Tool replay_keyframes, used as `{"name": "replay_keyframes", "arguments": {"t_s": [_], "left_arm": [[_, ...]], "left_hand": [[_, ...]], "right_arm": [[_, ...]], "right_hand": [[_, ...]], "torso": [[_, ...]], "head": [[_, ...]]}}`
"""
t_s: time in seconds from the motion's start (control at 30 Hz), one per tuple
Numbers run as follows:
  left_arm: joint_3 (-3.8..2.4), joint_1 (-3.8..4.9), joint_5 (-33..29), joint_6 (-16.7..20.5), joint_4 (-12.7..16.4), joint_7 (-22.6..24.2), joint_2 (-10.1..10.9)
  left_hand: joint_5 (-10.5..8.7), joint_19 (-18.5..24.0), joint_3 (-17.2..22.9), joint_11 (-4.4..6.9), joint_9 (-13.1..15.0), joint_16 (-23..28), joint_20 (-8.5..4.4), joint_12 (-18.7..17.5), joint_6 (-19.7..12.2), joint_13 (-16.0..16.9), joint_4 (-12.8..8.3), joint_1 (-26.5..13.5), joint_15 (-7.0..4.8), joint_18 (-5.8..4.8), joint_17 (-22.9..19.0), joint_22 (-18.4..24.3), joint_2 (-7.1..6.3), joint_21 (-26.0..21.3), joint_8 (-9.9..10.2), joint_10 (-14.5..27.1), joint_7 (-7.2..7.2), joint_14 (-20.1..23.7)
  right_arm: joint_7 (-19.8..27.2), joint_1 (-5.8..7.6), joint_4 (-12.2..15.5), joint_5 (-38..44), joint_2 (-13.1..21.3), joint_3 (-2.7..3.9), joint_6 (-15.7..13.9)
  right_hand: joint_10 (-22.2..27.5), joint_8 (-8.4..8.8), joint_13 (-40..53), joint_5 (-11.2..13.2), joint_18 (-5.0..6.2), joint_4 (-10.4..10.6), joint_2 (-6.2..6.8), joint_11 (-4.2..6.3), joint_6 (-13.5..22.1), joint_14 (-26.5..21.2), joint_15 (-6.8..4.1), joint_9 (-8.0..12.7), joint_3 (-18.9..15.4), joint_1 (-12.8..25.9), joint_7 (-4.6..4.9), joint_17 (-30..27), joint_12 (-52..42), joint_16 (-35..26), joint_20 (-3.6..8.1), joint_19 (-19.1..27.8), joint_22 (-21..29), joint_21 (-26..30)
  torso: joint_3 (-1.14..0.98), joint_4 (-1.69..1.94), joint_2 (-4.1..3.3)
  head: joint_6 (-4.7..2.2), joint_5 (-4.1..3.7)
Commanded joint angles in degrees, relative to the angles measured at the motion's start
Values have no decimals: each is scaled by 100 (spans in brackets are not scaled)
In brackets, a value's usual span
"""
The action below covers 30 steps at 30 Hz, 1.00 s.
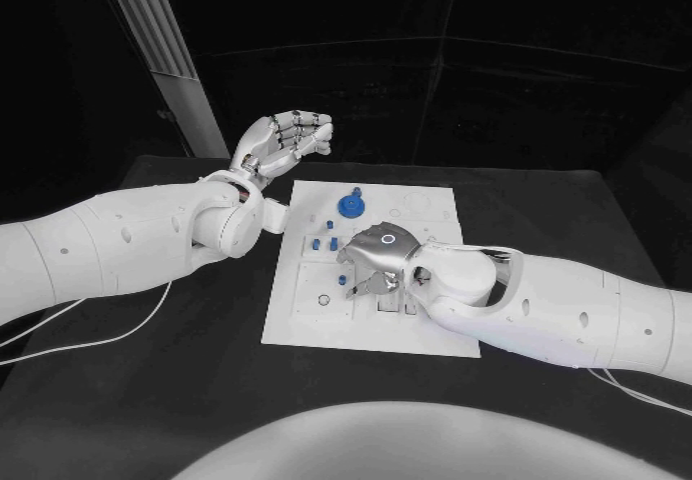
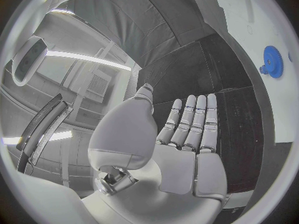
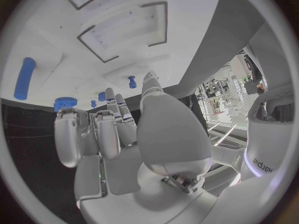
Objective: Assemble the parts on the task board
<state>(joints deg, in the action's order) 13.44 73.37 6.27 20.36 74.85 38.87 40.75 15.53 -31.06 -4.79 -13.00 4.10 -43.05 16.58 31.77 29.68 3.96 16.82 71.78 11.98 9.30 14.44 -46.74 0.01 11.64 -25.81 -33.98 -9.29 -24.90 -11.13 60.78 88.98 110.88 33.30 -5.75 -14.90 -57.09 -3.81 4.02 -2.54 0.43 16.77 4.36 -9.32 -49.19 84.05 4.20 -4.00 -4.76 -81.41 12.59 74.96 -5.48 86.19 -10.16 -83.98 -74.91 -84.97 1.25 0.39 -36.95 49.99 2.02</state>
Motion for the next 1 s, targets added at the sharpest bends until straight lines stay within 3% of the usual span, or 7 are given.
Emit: {"name": "replay_keyframes", "arguments": {"t_s": [0.03, 0.2, 0.33, 0.43, 0.6, 0.73, 1.0], "left_arm": [[-4, 7, -13, -64, -10, 760, -9], [-4, 2, -13, -68, -38, 762, -19], [-4, -1, -13, -69, -67, 762, -41], [-4, -2, -13, -68, -78, 763, -53], [-4, -3, -13, -67, -82, 763, -53], [-4, -3, -13, -67, -87, 766, -54], [-4, -5, -13, -72, -83, 766, -47]], "left_hand": [[39, -40, -32, 6, -6, -19, -15, 18, -42, -8, -7, 4, -3, -118, -5, 8, 64, -25, -38, 51, -613, 45], [39, -40, -32, 6, -6, -19, -15, 18, -42, -8, -7, 4, -3, -118, -5, 8, 64, -25, -38, 51, -613, 45], [40, -40, -36, 6, -6, -26, -15, 23, -47, -9, -7, 6, -2, -118, -12, 9, 68, -27, -42, 56, -614, 48], [40, -40, -36, 6, -6, -26, -15, 23, -47, -9, -7, 6, -2, -118, -12, 9, 68, -27, -42, 56, -614, 48], [40, -40, -36, 6, -6, -26, -15, 23, -47, -9, -7, 6, -2, -118, -12, 9, 68, -27, -42, 56, -614, 48], [40, -40, -36, 6, -6, -26, -15, 23, -47, -9, -7, 6, -2, -118, -12, 9, 68, -27, -42, 56, -614, 48], [40, -40, -36, 6, -6, -26, -15, 23, -47, -9, -7, 6, -2, -118, -12, 9, 68, -27, -42, 56, -614, 48]], "right_arm": [[209, 40, 232, -739, 256, 11, -1287], [655, 389, 587, -2463, 846, 17, -1804], [815, 606, 702, -3088, 1213, 18, -1713], [855, 692, 728, -3256, 1455, 17, -1478], [676, 737, 705, -2900, 1635, 12, -978], [428, 740, 669, -2417, 1665, 5, -596], [-113, 641, 588, -1698, 1570, -1, -19]], "right_hand": [[-3, -67, 11, -15, 107, -14, -70, 47, -118, 337, -16, -17, 152, 35, 8, 417, -60, -19, 0, -272, -1246, -15], [-28, -96, 11, -15, 78, -113, -298, 81, -225, 383, -44, -29, 333, -250, -28, 546, -144, 35, 33, -340, -1295, -109], [20, -75, 2, -14, 79, -117, -316, 75, -203, 385, -44, -20, 331, -279, -30, 548, -141, 38, 36, -338, -1292, -106], [89, -31, -8, -14, 63, -96, -294, 83, -136, 372, -47, -4, 292, -263, -48, 472, -138, 13, 41, -376, -1322, -161], [209, -12, -16, -14, 37, -36, -219, 119, -98, 350, -81, 0, 225, -154, -93, 334, -134, -31, 62, -435, -1370, -249], [301, -7, -15, -13, 32, -37, -202, 183, -72, 357, -196, 0, 234, -137, -176, 335, -142, -29, 149, -448, -1381, -269], [339, -15, -5, -14, 35, -84, -206, 235, -73, 362, -296, -3, 264, -253, -226, 330, -192, -31, 253, -442, -1375, -259]], "torso": [[7, 2, 20], [10, -11, 24], [22, -3, 29], [21, -12, 26], [8, -19, 15], [10, -11, 15], [8, -9, 18]], "head": [[1, 5], [1, -5], [1, -89], [1, -100], [1, -108], [1, -132], [1, -131]]}}
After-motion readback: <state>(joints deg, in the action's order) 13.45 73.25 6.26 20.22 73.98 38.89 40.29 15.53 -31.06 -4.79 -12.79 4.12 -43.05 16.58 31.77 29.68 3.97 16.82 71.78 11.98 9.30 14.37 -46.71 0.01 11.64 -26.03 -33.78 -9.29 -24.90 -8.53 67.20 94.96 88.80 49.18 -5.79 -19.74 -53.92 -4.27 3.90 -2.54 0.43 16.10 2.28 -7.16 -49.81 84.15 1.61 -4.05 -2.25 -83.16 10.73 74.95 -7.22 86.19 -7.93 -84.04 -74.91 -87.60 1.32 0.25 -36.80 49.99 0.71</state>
